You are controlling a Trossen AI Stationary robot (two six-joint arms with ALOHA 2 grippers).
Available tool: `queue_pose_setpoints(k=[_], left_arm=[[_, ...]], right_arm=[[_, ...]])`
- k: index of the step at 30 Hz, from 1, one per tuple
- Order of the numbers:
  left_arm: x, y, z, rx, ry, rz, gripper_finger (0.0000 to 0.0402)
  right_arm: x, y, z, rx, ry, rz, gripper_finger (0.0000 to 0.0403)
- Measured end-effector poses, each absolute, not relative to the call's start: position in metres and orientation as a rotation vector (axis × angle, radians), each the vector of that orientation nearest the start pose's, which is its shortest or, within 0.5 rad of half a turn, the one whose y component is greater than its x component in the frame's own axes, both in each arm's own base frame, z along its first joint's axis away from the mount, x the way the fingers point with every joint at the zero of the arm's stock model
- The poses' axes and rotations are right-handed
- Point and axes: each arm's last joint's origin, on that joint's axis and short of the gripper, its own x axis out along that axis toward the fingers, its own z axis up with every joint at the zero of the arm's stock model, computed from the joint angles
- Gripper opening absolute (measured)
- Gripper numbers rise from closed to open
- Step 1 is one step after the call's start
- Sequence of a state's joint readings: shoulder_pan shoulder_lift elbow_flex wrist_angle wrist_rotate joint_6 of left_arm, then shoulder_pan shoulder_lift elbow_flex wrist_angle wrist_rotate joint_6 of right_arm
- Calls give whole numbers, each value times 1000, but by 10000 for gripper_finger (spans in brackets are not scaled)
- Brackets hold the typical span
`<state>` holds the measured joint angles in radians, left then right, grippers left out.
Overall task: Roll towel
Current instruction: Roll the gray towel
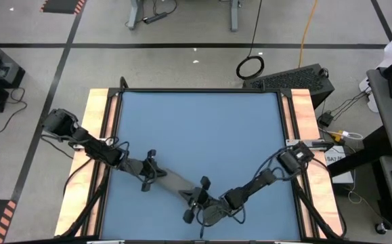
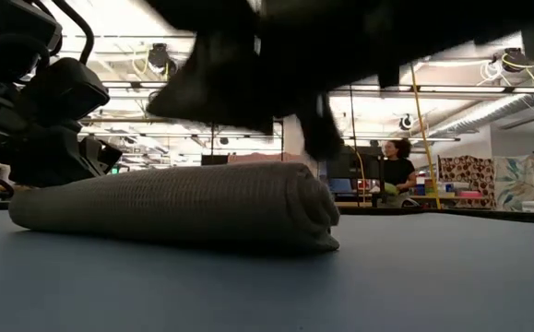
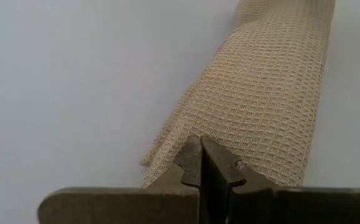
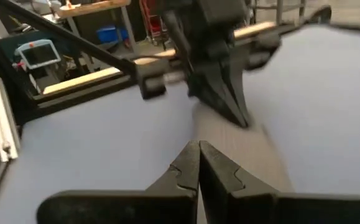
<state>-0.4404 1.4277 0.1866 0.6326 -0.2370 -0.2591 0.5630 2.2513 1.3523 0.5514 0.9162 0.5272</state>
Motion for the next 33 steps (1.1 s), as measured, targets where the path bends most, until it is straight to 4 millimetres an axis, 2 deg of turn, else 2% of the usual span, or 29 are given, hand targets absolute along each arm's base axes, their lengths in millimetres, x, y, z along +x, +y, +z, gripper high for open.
queue_pose_setpoints(k=[5, 8, 12, 18, 21, 24, 29, 33], left_arm=[[182, -80, 99, -71, 583, -181, 4], [182, -81, 101, -85, 567, -211, 4], [183, -81, 111, -112, 515, -219, 4], [186, -83, 147, -193, 321, -247, 4], [186, -88, 154, -190, 236, -282, 4], [188, -94, 145, -150, 262, -288, 4], [191, -93, 109, -96, 424, -142, 4], [191, -91, 86, -119, 526, -41, 4]], right_arm=[[411, 225, 85, 343, 175, -431, 0], [410, 224, 72, 363, 187, -442, 0], [410, 224, 64, 394, 181, -455, 0], [409, 226, 63, 379, 190, -450, 0], [409, 226, 63, 378, 191, -448, 0], [409, 226, 63, 363, 197, -445, 0], [408, 227, 63, 350, 200, -439, 0], [407, 229, 62, 347, 201, -436, 0]])
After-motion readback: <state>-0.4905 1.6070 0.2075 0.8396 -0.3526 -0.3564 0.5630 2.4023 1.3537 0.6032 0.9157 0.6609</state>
